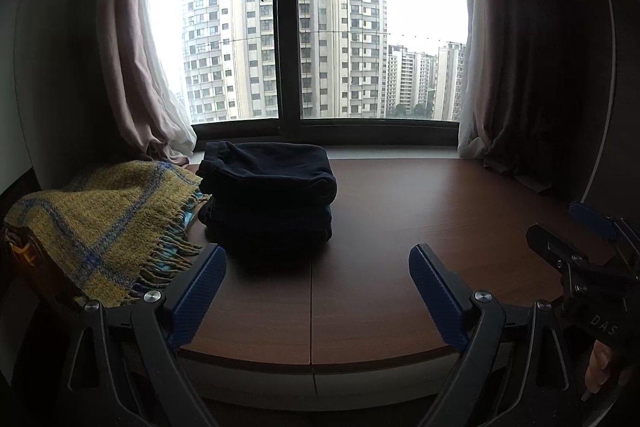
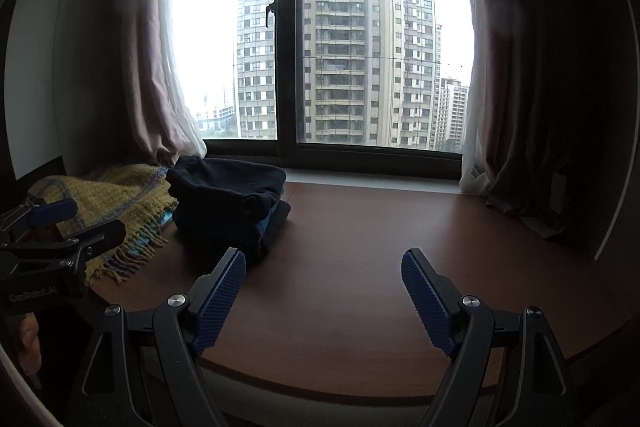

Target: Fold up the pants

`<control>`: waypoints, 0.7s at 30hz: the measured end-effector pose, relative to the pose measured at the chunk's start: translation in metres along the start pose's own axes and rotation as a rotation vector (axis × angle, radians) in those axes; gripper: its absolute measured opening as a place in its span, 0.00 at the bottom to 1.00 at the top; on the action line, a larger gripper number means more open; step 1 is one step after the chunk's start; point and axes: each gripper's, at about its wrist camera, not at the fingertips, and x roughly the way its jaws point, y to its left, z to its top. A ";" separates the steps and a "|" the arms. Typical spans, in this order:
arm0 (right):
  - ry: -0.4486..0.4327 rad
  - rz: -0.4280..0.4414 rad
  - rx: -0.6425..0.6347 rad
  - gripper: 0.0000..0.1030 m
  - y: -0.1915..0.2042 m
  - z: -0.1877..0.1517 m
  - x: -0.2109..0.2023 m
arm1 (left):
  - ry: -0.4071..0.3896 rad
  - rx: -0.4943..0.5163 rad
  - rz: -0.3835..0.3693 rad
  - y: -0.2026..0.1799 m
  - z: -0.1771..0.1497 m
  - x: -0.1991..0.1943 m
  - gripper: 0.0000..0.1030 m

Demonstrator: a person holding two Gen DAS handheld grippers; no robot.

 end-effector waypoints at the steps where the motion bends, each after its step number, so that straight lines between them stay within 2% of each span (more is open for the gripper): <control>1: 0.002 -0.001 0.000 0.79 -0.001 -0.001 -0.001 | 0.003 -0.002 -0.002 -0.001 -0.001 0.000 0.91; 21: 0.029 -0.024 0.013 0.79 -0.010 -0.011 -0.005 | 0.031 -0.010 -0.007 -0.010 -0.005 0.001 0.95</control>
